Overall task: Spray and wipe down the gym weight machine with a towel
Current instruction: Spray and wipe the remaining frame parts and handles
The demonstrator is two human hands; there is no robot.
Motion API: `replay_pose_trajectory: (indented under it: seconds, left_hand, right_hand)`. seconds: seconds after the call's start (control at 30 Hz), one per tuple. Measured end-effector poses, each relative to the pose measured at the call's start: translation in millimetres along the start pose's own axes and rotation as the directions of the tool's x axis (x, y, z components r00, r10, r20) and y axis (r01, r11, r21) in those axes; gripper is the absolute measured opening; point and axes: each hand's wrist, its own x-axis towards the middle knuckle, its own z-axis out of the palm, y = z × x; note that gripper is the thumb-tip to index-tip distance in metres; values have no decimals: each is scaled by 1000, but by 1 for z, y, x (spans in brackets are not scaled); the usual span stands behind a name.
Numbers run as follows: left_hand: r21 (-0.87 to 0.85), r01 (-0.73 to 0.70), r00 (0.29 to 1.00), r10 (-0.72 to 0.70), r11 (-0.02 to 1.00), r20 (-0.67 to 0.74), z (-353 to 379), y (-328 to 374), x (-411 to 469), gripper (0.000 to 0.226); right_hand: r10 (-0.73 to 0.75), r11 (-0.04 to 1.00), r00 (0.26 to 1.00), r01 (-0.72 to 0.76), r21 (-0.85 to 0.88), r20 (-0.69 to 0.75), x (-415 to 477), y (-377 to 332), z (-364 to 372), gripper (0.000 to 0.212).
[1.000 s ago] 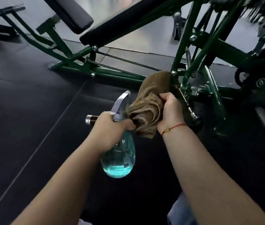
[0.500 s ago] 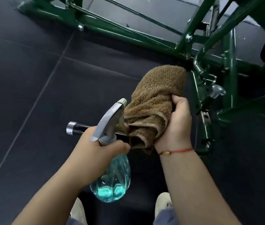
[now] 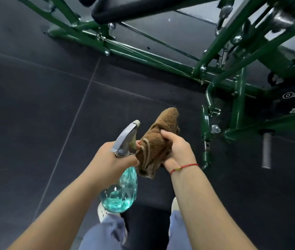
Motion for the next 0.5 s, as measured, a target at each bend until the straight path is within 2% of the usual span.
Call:
replay_pose_trajectory:
  seconds: [0.13,0.27,0.4,0.5]
  left_hand:
    - [27,10,998,-11,1000,58,-36,39,-24,67]
    - [101,-2,989,-13,995,145,-60,80,-43,55]
    - [160,-13,976,-22,987,219,-67,119,-51,49]
    - [177,-46,959,-6,983,282,-62,144,-49,47]
  right_hand:
    - [39,999,999,-40,5,6,-57,-11,22,28]
    - [27,995,998,-33,98,60,-104,-23,35,30]
    - [-85,985,995,76,154,49,-131,-34,36,35]
    - [-63,980,998,62,188,2,-140,-46,40,51]
